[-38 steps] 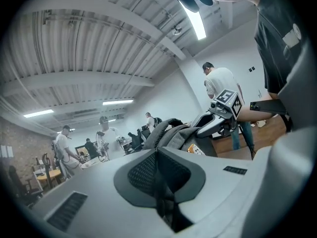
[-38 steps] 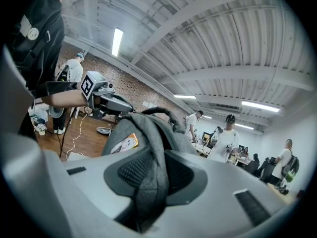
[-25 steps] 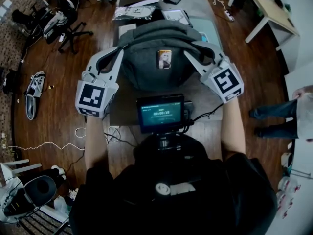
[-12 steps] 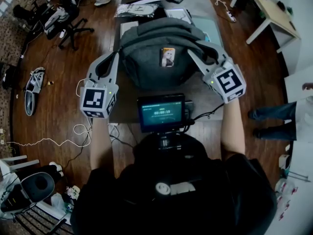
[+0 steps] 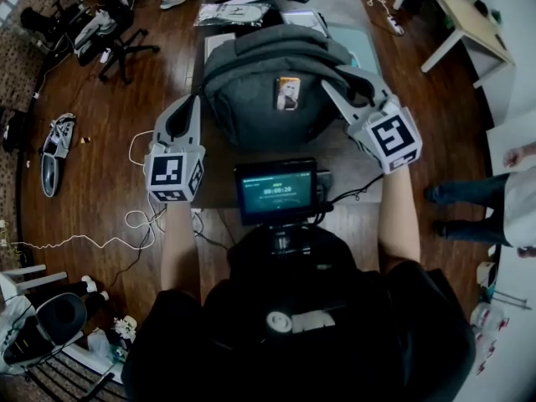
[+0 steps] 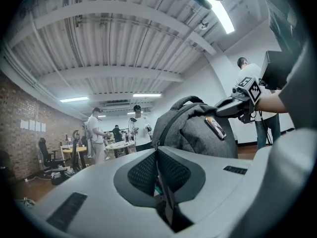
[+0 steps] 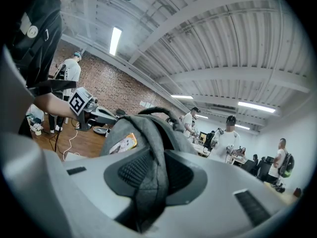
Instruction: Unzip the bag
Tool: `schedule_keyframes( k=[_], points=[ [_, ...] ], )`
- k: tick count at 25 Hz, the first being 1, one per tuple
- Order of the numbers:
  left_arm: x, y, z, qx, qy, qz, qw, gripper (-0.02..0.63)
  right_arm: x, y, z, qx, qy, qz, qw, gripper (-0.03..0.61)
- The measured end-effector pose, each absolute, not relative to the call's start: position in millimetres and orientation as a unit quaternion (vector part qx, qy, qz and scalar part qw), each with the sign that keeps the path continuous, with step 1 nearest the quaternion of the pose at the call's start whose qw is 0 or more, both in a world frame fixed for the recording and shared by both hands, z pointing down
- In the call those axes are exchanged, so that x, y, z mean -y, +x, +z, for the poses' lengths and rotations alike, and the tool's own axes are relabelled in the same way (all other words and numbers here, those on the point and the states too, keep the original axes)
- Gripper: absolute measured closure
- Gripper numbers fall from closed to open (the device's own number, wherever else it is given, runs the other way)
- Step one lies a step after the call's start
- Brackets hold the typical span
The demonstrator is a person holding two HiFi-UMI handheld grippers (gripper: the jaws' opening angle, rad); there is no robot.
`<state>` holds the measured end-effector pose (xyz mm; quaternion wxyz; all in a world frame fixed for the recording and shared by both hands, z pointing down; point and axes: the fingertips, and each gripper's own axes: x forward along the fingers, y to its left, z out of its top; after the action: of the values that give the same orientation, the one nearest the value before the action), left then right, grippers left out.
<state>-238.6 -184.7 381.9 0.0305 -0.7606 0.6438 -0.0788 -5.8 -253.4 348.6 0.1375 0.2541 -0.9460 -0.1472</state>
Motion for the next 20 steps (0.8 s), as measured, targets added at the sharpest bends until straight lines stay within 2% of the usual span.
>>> schedule_keyframes(
  k=[13,20],
  points=[
    [182.8,-241.5,405.4,-0.671,-0.741,-0.02,0.021,0.609,250.5,-5.5,347.3,0.944,0.262,-0.146,0.137,0.465],
    [177.9,-242.8,412.6,-0.668,-0.743,-0.04,0.025,0.607,247.5,-4.5,345.4,0.944,0.261,-0.146,0.138,0.465]
  ],
)
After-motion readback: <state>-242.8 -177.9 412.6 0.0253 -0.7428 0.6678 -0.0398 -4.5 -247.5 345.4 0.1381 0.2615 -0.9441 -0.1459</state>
